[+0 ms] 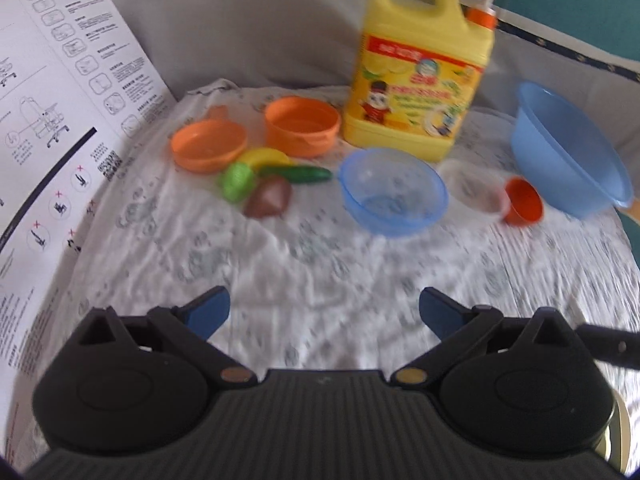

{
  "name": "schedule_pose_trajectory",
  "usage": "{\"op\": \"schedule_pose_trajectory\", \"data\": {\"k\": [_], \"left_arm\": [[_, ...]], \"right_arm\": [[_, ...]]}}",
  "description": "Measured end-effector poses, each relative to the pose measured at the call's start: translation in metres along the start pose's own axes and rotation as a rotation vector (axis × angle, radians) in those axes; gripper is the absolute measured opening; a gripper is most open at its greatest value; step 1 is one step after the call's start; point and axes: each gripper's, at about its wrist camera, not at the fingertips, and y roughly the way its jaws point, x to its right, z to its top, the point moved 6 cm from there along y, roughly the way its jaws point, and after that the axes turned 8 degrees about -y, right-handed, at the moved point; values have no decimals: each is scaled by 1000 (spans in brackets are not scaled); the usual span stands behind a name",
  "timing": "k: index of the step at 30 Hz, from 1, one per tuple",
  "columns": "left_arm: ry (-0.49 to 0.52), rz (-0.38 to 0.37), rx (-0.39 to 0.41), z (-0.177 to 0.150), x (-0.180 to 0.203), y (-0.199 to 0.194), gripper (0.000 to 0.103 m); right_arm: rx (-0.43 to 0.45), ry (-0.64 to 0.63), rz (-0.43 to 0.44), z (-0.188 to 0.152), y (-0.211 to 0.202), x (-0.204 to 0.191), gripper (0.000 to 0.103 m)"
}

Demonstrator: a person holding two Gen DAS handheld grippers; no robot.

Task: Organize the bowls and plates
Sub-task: 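Lift both open grippers away from the plate stack, then move both grippers to the blue bowl rim and close on it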

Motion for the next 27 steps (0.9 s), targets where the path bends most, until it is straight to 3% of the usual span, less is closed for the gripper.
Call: {"op": "schedule_pose_trajectory", "data": {"k": [4,11,12,17,22,27], "left_arm": [[-10,20,16,28,4,23,103],[72,80,24,57,25,66,103],[81,88,19,59,26,73,102],[163,163,-2,57,29,99,97],[168,172,-9,56,16,104,97],[171,158,-8,57,11,104,97]], "right_arm": [[3,60,9,23,21,-4,103],[11,152,48,52,52,-6,97],[15,156,48,54,56,-7,90],[4,165,72,63,76,-14,79],[-20,162,107,68,96,-30,76],[-27,142,136,74,110,-47,63]]}}
